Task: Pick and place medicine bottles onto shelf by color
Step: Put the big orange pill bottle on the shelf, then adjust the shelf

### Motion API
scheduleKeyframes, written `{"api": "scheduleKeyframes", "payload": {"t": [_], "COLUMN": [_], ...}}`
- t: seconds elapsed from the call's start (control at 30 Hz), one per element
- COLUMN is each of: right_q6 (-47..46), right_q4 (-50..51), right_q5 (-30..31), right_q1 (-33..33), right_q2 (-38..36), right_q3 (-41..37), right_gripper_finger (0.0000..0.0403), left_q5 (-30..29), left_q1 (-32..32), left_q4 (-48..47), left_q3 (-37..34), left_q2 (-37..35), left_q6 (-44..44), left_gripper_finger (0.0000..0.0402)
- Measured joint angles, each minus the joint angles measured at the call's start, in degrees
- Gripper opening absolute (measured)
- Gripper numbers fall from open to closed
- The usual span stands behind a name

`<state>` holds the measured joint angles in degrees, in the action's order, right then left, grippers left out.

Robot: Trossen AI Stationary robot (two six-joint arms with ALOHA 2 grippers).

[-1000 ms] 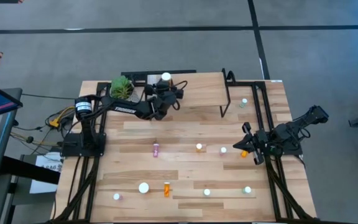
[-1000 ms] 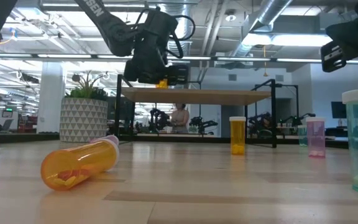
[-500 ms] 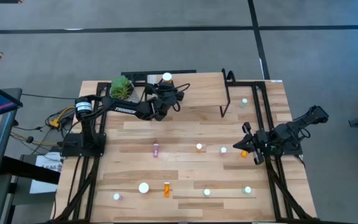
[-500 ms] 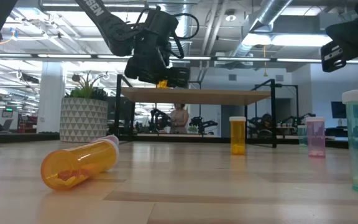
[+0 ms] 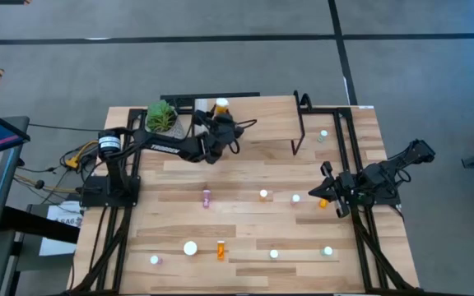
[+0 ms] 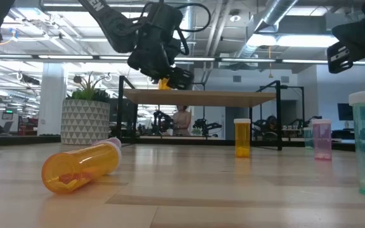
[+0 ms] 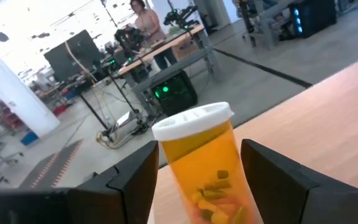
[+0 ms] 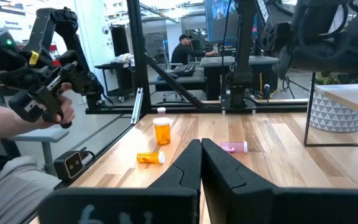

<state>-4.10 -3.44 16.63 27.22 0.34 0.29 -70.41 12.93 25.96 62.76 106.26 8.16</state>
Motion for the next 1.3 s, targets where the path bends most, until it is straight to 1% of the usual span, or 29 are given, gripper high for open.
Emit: {"api": "scheduleKeyframes", "payload": {"t": [0.1, 0.37, 0.47, 0.57, 0.77, 0.87, 0.93, 1.1, 1.3], "right_q6": [0.0, 0.0, 0.0, 0.0, 0.0, 0.0, 0.0, 0.0, 0.0], "right_q4": [0.0, 0.0, 0.0, 0.0, 0.0, 0.0, 0.0, 0.0, 0.0], "right_q5": [0.0, 0.0, 0.0, 0.0, 0.0, 0.0, 0.0, 0.0, 0.0], "right_q1": [0.0, 0.0, 0.0, 0.0, 0.0, 0.0, 0.0, 0.0, 0.0], "right_q2": [0.0, 0.0, 0.0, 0.0, 0.0, 0.0, 0.0, 0.0, 0.0], "right_q3": [0.0, 0.0, 0.0, 0.0, 0.0, 0.0, 0.0, 0.0, 0.0], "right_gripper_finger": [0.0033, 0.0033, 0.0033, 0.0033, 0.0033, 0.0033, 0.0033, 0.0033, 0.0033], "left_q5": [0.0, 0.3, 1.3, 2.1, 2.0, 2.3, 2.9, 3.1, 4.8], "left_q1": [-0.2, -0.6, -0.6, -0.5, -0.5, -0.6, -0.7, -0.7, -1.5], "left_q4": [-2.0, -8.8, -11.0, -13.2, -13.6, -15.4, -18.4, -24.0, -28.8], "left_q3": [0.0, 0.0, 0.1, 0.1, 0.1, 0.0, -0.2, -0.3, -0.3], "left_q2": [-0.7, -1.8, -1.9, -2.0, -2.0, -3.0, -4.5, -8.8, -11.7], "left_q6": [-0.7, -7.9, -10.5, -14.0, -14.5, -14.5, -15.1, -17.6, -19.4], "left_gripper_finger": [0.0218, 0.0218, 0.0221, 0.0233, 0.0265, 0.0275, 0.0277, 0.0278, 0.0278]}}
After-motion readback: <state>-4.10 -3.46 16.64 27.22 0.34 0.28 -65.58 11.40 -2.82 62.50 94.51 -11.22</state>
